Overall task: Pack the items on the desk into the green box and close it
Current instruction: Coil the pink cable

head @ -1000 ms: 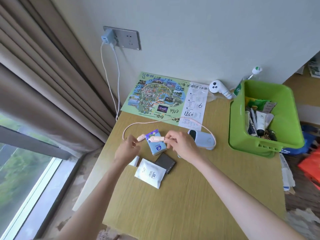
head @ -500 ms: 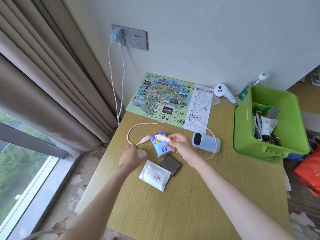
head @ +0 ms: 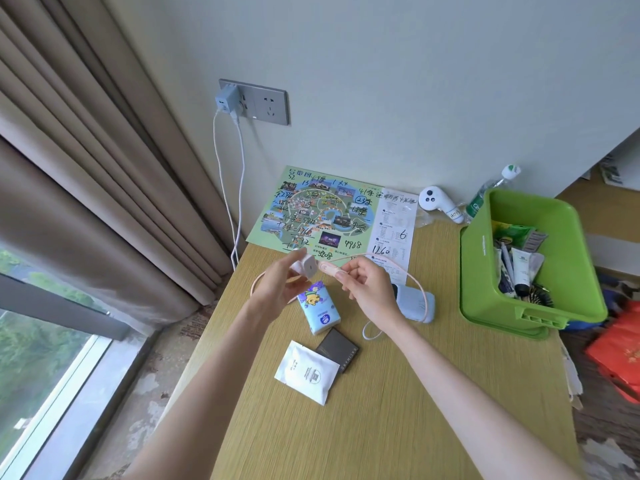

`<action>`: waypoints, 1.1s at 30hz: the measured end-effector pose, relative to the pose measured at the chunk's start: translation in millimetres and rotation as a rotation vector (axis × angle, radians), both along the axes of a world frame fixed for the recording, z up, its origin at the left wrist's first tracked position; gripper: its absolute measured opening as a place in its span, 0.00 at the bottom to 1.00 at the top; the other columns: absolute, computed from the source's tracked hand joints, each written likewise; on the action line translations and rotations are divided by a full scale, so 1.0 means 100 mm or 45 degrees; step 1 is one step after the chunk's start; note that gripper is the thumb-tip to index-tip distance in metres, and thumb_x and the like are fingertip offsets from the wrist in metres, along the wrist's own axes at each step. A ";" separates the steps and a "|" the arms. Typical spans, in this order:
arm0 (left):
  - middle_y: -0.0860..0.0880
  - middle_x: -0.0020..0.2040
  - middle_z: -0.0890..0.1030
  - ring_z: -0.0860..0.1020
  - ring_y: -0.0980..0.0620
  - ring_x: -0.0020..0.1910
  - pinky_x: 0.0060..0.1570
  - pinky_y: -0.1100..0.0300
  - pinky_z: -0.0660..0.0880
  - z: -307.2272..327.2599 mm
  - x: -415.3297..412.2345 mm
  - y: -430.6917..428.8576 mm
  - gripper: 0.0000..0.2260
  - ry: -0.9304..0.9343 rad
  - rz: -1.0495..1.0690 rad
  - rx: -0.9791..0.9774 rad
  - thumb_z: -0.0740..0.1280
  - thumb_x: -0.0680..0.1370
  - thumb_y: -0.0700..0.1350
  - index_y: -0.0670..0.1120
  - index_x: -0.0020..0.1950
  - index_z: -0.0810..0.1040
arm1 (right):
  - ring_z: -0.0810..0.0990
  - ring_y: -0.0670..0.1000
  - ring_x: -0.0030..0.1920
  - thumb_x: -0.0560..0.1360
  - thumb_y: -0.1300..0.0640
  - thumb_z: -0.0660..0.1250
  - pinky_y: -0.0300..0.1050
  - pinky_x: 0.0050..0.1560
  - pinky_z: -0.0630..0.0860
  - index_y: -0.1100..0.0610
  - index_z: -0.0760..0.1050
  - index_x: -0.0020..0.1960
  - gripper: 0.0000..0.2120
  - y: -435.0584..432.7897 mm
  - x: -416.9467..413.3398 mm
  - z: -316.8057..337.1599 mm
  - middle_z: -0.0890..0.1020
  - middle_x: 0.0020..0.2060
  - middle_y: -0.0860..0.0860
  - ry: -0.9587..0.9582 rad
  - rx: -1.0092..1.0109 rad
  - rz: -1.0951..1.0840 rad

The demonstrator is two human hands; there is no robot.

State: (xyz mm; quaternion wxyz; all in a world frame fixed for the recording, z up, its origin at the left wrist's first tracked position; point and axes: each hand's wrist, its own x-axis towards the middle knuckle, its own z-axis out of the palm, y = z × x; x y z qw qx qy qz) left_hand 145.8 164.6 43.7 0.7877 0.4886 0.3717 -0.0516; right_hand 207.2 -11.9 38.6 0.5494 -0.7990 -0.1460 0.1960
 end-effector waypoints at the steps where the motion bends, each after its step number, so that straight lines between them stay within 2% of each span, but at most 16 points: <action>1: 0.42 0.46 0.76 0.76 0.49 0.37 0.39 0.59 0.78 0.02 0.03 -0.01 0.17 -0.012 0.041 -0.055 0.70 0.75 0.53 0.41 0.55 0.77 | 0.76 0.43 0.30 0.75 0.59 0.70 0.42 0.33 0.74 0.57 0.76 0.45 0.03 -0.01 0.02 0.04 0.79 0.31 0.48 -0.027 0.013 -0.004; 4: 0.44 0.43 0.75 0.74 0.50 0.31 0.35 0.60 0.77 0.03 0.08 -0.02 0.18 -0.073 0.135 -0.190 0.71 0.74 0.52 0.41 0.56 0.77 | 0.77 0.47 0.33 0.74 0.59 0.71 0.49 0.36 0.74 0.55 0.76 0.44 0.04 -0.04 0.06 0.12 0.79 0.31 0.49 -0.099 0.024 -0.006; 6: 0.46 0.40 0.76 0.73 0.51 0.29 0.32 0.60 0.76 0.03 0.10 -0.03 0.16 -0.098 0.100 -0.205 0.71 0.75 0.52 0.42 0.54 0.78 | 0.79 0.53 0.35 0.74 0.58 0.71 0.53 0.39 0.75 0.56 0.77 0.44 0.03 -0.04 0.07 0.16 0.80 0.32 0.53 -0.141 0.006 0.001; 8: 0.47 0.37 0.77 0.73 0.52 0.28 0.31 0.60 0.75 0.02 0.12 -0.05 0.14 -0.114 0.038 -0.182 0.70 0.75 0.53 0.43 0.51 0.79 | 0.79 0.55 0.36 0.74 0.58 0.71 0.55 0.40 0.75 0.57 0.77 0.45 0.04 -0.03 0.08 0.19 0.80 0.33 0.54 -0.188 -0.043 0.012; 12: 0.48 0.35 0.78 0.72 0.52 0.27 0.28 0.60 0.75 0.03 0.14 -0.04 0.14 -0.112 -0.033 -0.140 0.70 0.75 0.55 0.44 0.49 0.80 | 0.78 0.51 0.34 0.73 0.56 0.71 0.53 0.40 0.75 0.55 0.78 0.44 0.04 -0.04 0.12 0.24 0.81 0.33 0.53 -0.253 -0.121 0.016; 16: 0.48 0.36 0.78 0.73 0.53 0.28 0.30 0.61 0.75 0.06 0.13 0.02 0.17 -0.079 -0.146 -0.056 0.72 0.72 0.57 0.44 0.49 0.80 | 0.75 0.46 0.32 0.72 0.56 0.72 0.50 0.39 0.75 0.56 0.79 0.44 0.04 -0.06 0.19 0.32 0.80 0.31 0.49 -0.293 -0.202 0.072; 21: 0.48 0.40 0.78 0.74 0.53 0.30 0.32 0.61 0.75 0.14 0.14 0.04 0.21 -0.080 -0.304 0.135 0.72 0.72 0.59 0.44 0.53 0.78 | 0.76 0.46 0.32 0.72 0.54 0.73 0.50 0.40 0.75 0.54 0.80 0.44 0.04 -0.09 0.29 0.45 0.80 0.32 0.46 -0.340 -0.355 0.208; 28: 0.44 0.44 0.76 0.75 0.52 0.32 0.34 0.60 0.77 0.22 0.16 -0.02 0.22 -0.135 -0.320 0.060 0.71 0.74 0.55 0.40 0.57 0.74 | 0.75 0.46 0.32 0.72 0.55 0.74 0.50 0.39 0.75 0.54 0.80 0.43 0.04 -0.12 0.36 0.51 0.78 0.30 0.45 -0.325 -0.342 0.191; 33: 0.43 0.45 0.75 0.75 0.51 0.33 0.36 0.59 0.78 0.24 0.17 -0.08 0.22 -0.114 -0.330 0.059 0.72 0.74 0.55 0.39 0.56 0.73 | 0.74 0.47 0.32 0.72 0.56 0.73 0.47 0.38 0.72 0.54 0.81 0.42 0.03 -0.17 0.40 0.56 0.79 0.32 0.48 -0.310 -0.354 0.266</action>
